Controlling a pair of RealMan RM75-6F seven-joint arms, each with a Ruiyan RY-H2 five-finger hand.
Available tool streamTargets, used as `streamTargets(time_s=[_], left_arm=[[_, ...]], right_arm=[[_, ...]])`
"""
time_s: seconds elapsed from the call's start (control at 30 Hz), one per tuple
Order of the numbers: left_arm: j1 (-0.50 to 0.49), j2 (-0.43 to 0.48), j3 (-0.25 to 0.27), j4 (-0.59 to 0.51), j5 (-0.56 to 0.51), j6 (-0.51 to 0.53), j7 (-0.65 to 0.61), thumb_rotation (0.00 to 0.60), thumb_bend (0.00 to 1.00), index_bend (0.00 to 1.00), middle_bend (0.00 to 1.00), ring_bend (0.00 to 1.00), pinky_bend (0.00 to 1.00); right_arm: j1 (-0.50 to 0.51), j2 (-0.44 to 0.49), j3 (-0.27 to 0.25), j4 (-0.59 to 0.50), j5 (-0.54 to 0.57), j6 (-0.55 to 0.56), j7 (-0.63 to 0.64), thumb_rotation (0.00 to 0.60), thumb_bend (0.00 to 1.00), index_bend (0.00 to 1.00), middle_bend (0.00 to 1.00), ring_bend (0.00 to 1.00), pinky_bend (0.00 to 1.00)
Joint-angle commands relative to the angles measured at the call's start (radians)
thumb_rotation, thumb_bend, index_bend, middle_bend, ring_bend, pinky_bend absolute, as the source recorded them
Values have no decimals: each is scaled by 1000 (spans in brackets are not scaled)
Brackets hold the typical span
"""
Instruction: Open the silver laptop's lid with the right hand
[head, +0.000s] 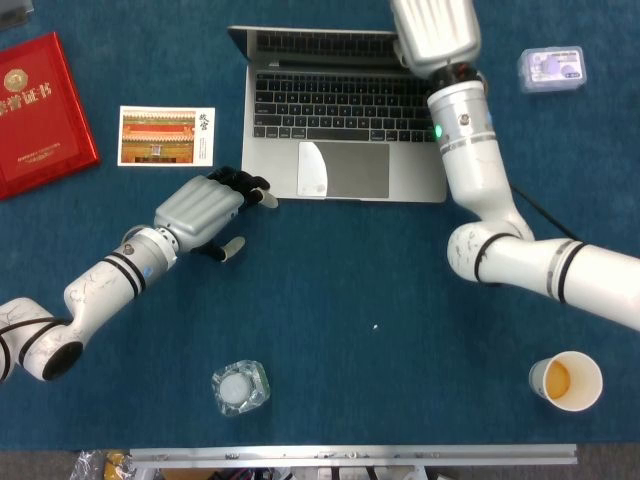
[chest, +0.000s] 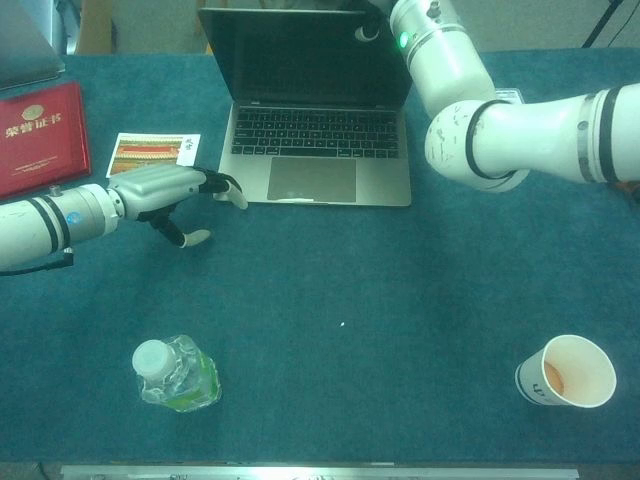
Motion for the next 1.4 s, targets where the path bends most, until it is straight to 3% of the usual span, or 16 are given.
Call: streamTargets(time_s=[0.03, 1.4], left_arm=[[0, 0, 0, -1, -2, 0, 3, 600, 417, 199, 142, 95, 70], [-2, 12, -4, -17, -32, -7, 36, 600, 417, 199, 142, 95, 70]], right_arm=[[15, -4, 7, 37, 4, -13, 13, 600, 96, 116, 178, 51, 189], [126, -95, 54, 515, 13, -136, 104, 600, 49, 116, 178, 51, 189]])
